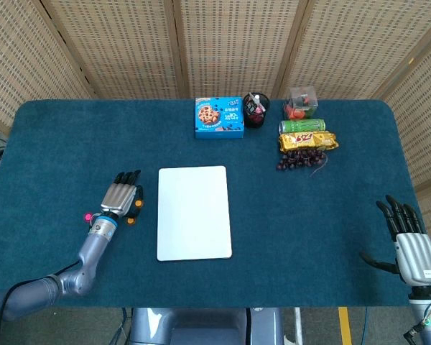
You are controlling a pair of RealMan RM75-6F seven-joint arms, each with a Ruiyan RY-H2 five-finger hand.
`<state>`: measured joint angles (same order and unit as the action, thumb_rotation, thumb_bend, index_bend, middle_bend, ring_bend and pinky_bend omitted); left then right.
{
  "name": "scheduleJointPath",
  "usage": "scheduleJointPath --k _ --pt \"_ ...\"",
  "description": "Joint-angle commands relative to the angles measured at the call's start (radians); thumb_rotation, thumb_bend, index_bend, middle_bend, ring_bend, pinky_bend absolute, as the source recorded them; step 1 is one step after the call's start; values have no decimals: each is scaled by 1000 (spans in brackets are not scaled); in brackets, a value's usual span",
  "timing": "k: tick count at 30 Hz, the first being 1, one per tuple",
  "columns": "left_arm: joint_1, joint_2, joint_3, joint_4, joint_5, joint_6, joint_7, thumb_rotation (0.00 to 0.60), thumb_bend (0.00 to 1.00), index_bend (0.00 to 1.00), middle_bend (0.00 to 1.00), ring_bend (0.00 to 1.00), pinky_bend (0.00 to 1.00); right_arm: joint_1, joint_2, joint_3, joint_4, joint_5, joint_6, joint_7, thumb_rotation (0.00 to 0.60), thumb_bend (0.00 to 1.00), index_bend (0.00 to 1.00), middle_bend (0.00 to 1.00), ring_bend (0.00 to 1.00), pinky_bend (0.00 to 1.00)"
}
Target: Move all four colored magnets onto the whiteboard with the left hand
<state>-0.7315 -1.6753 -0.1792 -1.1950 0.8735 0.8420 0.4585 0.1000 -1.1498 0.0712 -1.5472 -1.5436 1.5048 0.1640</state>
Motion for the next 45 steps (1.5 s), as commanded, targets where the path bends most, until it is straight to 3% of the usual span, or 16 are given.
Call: scheduleJointPath --k 1,9,14,27,33,45 --pt "-1 8 -1 -9 -5 3 0 600 380 560 0 0 0 0 1 0 -1 1 -1 2 600 156 0 0 0 0" --pt "-13 65 -35 -122 -16 20 -18 600 378 560 0 0 0 1 3 -1 -5 2 -6 5 600 156 0 0 0 0" --pt "-61 59 -59 -168 -44 35 33 600 374 560 0 0 0 3 4 0 -7 6 -11 8 600 156 0 0 0 0" --pt "-182 -107 -87 -6 -175 28 126 600 366 554 0 0 0 4 9 1 -11 17 -22 19 600 156 0 0 0 0" --pt "-183 -97 -81 -26 -191 33 130 600 347 309 0 0 0 3 10 1 -12 17 -22 19 600 156 0 0 0 0" --pt "-115 20 -37 -132 -125 42 46 600 354 293 0 0 0 2 10 0 -16 15 -19 11 600 156 0 0 0 0"
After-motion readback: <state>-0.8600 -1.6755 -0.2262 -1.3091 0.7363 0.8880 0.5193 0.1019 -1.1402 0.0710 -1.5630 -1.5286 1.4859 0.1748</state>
